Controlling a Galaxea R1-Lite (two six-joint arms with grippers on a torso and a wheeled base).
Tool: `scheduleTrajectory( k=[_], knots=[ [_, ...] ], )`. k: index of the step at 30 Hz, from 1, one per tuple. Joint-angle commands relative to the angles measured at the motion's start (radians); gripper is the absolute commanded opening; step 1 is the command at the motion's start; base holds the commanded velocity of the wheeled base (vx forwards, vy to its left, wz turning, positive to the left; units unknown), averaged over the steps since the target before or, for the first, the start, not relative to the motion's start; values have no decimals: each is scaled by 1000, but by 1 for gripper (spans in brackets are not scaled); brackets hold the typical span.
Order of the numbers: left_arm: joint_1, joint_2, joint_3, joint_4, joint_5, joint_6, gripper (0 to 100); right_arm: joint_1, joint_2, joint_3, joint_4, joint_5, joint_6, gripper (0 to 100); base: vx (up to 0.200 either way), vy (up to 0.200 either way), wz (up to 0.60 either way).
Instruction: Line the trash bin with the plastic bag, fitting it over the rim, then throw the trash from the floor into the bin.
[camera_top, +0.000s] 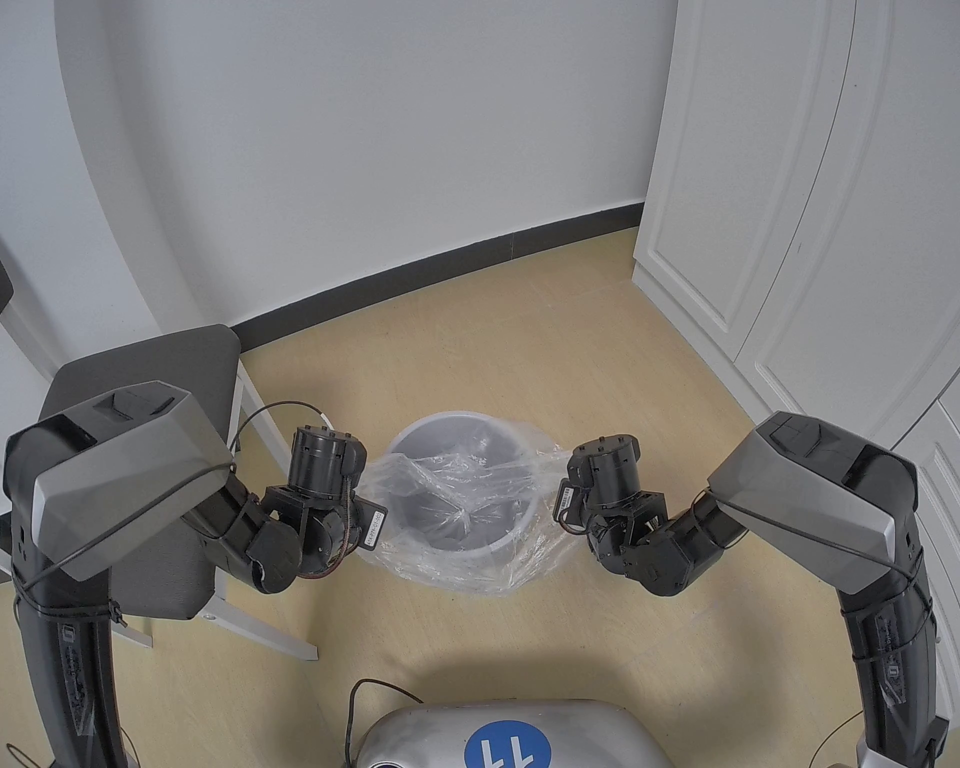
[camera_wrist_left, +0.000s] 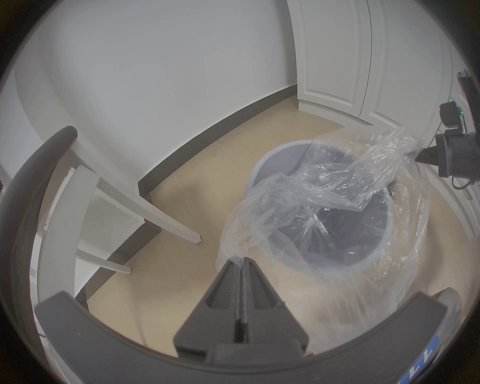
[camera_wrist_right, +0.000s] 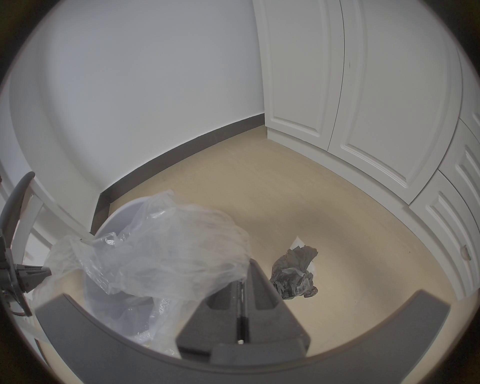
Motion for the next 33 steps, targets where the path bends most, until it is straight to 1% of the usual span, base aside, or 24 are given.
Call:
scheduleTrajectory(
  k=[1, 9, 12, 19, 22, 24, 27, 33],
  knots=[
    [-11, 57, -15, -14, -1, -2, 0, 3, 41, -8, -5, -1, 0, 0, 0, 0, 0],
    [-23, 129, -26, -101, 3, 0, 0, 1, 70, -11, -7, -7, -3, 0, 0, 0, 0],
    [-17, 137, -34, -106, 10, 4, 0, -5, 70, -9, -7, -15, -6, 0, 0, 0, 0],
    [2, 183, -90, -110, 21, 3, 0, -34, 94, -11, -13, -47, -64, 0, 0, 0, 0],
    [14, 209, -127, -112, 39, 0, 0, -46, 114, -18, -51, -48, -86, 0, 0, 0, 0],
    [17, 221, -138, -124, 38, -3, 0, -51, 120, -18, -67, -47, -99, 0, 0, 0, 0],
    [17, 225, -127, -170, 36, 3, 0, -52, 122, -11, -71, -47, -109, 0, 0, 0, 0],
    [19, 211, -103, -179, 32, 6, 0, -40, 108, 8, -74, -47, -109, 0, 0, 0, 0]
  ],
)
